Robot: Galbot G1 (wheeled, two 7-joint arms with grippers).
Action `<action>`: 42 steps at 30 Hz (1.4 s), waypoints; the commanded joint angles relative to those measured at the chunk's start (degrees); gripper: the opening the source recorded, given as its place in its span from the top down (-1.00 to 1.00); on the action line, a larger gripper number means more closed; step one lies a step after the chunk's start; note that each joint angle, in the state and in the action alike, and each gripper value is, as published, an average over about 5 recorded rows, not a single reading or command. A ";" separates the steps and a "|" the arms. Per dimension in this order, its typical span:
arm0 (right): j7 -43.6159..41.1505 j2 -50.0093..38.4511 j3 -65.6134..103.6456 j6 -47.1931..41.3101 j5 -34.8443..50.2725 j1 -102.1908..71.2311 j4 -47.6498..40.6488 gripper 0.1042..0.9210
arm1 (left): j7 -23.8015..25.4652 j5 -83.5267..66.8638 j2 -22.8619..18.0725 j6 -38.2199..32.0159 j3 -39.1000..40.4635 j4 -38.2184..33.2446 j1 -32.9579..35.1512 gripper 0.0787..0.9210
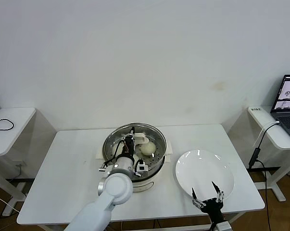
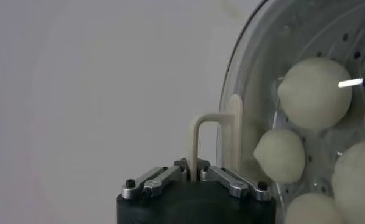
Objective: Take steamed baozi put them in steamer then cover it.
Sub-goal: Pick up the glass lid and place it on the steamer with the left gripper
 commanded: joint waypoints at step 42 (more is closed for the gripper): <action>-0.18 0.10 -1.35 0.56 -1.00 -1.16 0.62 -0.76 | -1.30 1.01 -1.30 -1.57 -2.51 -0.50 2.64 0.44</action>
